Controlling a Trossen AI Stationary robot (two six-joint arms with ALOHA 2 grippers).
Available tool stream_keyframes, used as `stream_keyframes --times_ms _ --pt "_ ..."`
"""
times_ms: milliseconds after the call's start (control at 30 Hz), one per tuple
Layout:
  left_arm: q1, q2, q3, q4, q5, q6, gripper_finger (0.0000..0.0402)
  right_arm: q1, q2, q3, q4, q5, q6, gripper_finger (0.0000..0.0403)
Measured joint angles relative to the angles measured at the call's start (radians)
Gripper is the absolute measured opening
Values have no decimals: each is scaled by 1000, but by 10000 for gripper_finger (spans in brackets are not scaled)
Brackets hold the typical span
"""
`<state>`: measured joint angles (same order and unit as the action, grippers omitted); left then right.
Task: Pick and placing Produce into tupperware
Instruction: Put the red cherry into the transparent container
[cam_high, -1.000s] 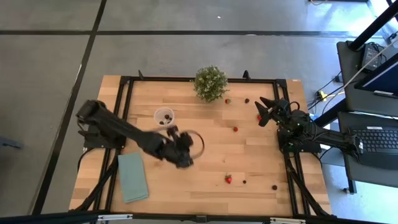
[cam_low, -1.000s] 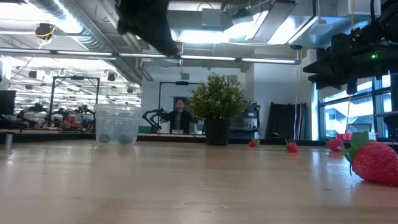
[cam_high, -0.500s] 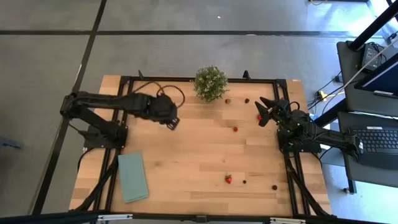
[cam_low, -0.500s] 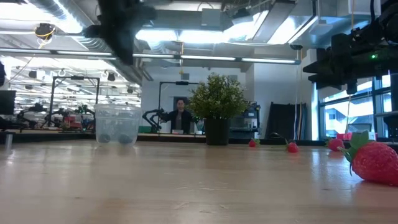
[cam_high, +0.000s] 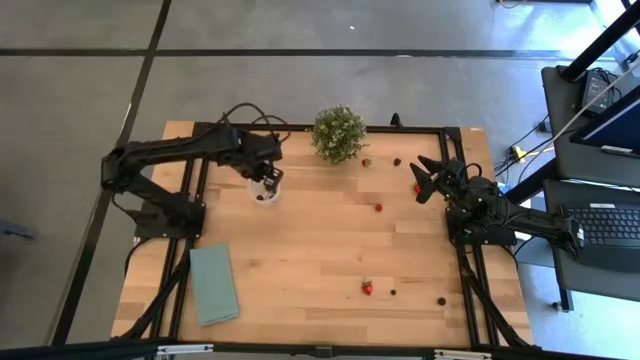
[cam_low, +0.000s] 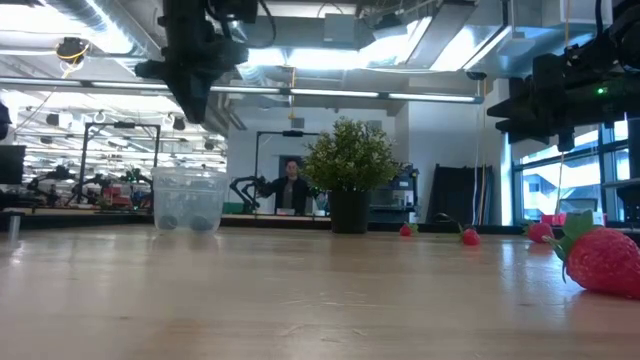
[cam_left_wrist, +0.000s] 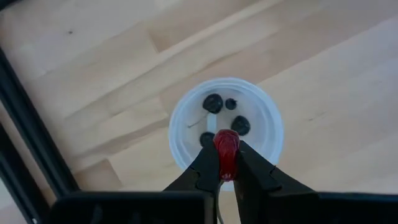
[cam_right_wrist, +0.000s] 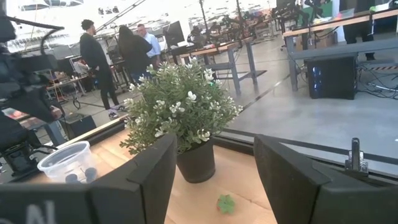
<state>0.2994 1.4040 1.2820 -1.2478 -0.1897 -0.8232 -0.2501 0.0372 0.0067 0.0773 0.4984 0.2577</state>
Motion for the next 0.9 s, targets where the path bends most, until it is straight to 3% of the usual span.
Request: stream_keyframes --times_ms 267,567,900 --pt "65 73 -29 1 99 64 39 0 1 0 0 4 1 217" --pt "71 149 -134 137 103 76 30 -1 5 0 1 5 1 217" --pt "73 148 -166 206 99 76 94 -1 6 0 1 6 2 217"
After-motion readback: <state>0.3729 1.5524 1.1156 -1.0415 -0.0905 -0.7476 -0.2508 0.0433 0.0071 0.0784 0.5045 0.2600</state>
